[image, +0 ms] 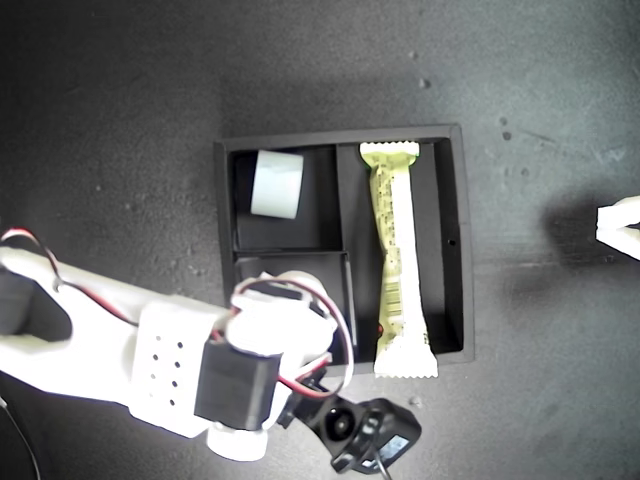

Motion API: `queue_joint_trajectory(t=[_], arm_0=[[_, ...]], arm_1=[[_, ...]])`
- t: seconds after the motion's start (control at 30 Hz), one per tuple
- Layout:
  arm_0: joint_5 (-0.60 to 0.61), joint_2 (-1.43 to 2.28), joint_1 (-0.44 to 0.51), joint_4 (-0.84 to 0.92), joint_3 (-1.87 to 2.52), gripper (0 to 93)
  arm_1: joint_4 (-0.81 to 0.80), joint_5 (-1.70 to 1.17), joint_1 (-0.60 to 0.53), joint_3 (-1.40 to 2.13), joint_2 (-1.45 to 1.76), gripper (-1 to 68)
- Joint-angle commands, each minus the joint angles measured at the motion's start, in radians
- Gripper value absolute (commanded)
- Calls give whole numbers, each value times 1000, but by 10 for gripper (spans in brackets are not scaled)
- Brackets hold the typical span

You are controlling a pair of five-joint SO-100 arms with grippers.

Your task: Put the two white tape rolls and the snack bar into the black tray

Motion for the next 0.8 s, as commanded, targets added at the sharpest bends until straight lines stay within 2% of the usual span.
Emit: queue_joint_trajectory(t=[0.0,0.03,0.27,0.43,0.5,0.57,0.63,0.77], arm_0=[[3,55,28,18,-5,262],[11,69,34,18,-5,340],[21,285,20,18,181,339],[75,683,-66,18,505,338],[106,887,-123,18,650,290],[123,1091,-190,17,813,190],[124,1293,-256,12,991,86],[94,1741,-307,-103,1419,0]], arm_1=[[31,17,12,11,11,-4],[37,20,17,11,11,-4],[123,81,35,12,11,-2],[229,110,17,12,11,-1],[316,204,11,12,11,0],[420,362,5,12,9,-1],[422,367,-2,12,2,-1],[420,330,21,12,6,2]])
